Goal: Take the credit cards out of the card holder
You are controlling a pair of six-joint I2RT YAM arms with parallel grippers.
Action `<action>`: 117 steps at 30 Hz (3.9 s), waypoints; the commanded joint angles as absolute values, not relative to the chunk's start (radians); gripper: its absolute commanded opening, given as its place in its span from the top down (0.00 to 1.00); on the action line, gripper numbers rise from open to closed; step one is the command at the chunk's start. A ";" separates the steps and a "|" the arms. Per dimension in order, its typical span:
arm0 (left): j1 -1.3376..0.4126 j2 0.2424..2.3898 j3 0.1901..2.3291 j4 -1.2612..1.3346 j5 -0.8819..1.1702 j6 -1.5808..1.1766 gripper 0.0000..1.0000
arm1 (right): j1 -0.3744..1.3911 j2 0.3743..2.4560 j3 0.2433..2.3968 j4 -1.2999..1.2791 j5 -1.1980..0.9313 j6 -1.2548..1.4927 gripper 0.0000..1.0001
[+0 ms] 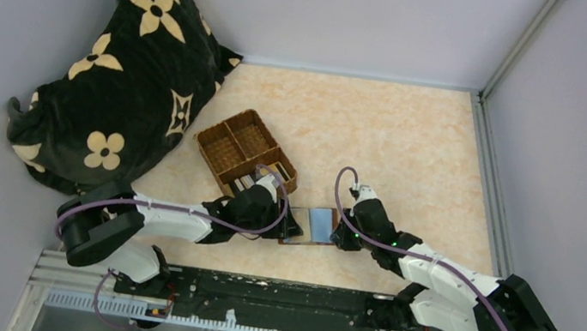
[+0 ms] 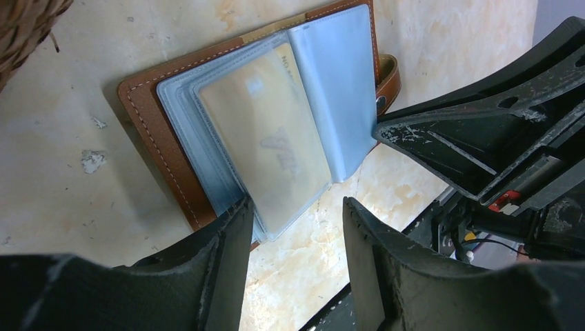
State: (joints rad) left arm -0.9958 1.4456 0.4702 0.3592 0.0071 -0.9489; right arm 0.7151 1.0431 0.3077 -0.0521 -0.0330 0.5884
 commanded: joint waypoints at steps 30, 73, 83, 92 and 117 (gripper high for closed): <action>-1.004 1.411 0.556 0.381 0.066 -0.937 0.43 | 0.707 1.080 0.280 0.028 -0.054 0.608 0.92; -0.960 1.368 0.504 0.300 0.004 -0.859 0.68 | 0.707 0.918 0.385 -0.070 -0.052 0.619 0.92; -0.929 1.378 0.456 0.311 0.022 -0.832 1.00 | 0.743 1.166 0.456 0.102 -0.119 0.624 0.90; -0.916 1.443 0.448 0.340 0.054 -0.818 1.00 | 0.759 1.286 0.475 0.167 -0.122 0.630 0.88; -0.900 1.501 0.408 0.387 0.117 -0.813 1.00 | 0.759 1.414 0.390 0.357 -0.184 0.660 0.54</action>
